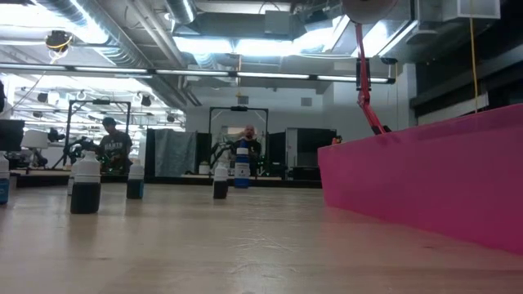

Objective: Pick & Place food coloring
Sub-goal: Put the small orange food coloring bottle into the red bin

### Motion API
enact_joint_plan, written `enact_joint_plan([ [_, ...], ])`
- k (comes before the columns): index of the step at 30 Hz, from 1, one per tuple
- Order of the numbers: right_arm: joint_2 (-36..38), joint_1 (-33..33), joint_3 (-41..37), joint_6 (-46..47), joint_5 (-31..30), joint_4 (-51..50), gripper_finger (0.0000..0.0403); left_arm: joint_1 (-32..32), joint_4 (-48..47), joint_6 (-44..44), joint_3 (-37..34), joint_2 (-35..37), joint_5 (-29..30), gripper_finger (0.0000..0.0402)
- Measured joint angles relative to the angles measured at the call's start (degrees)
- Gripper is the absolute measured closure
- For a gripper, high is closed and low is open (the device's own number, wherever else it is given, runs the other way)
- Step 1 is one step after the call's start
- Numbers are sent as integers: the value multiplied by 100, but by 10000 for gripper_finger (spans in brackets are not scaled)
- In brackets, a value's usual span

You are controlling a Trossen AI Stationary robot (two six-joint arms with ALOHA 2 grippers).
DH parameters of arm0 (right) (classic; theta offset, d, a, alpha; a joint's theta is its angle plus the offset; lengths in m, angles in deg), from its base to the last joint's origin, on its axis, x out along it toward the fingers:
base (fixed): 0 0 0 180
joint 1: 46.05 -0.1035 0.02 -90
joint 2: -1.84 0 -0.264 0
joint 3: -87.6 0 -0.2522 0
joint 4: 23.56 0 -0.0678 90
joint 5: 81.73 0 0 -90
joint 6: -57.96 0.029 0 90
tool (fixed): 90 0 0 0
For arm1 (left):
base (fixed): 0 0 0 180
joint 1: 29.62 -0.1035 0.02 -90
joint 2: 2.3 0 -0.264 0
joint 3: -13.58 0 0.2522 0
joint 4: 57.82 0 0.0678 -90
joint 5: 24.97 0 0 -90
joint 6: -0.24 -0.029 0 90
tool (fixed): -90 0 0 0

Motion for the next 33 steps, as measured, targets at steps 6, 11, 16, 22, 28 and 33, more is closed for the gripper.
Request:
enact_joint_plan([
  [6,-173,0,-4,37,229,-173,97,218,-105,-100,0,-1,-67,362],
  [11,-239,0,-4,127,318,-182,97,372,-136,-197,0,-2,-345,362],
  [16,-288,-13,-3,163,456,-157,97,473,-129,-209,0,-3,-329,362],
  [22,-426,-67,-9,164,601,-111,97,477,-125,-207,0,-4,-317,362],
  [28,-463,-90,-11,173,621,-107,97,477,-213,-197,0,-4,-319,362],
  [33,-461,-85,-9,170,644,-109,97,477,-290,-205,0,-7,-328,362],
])
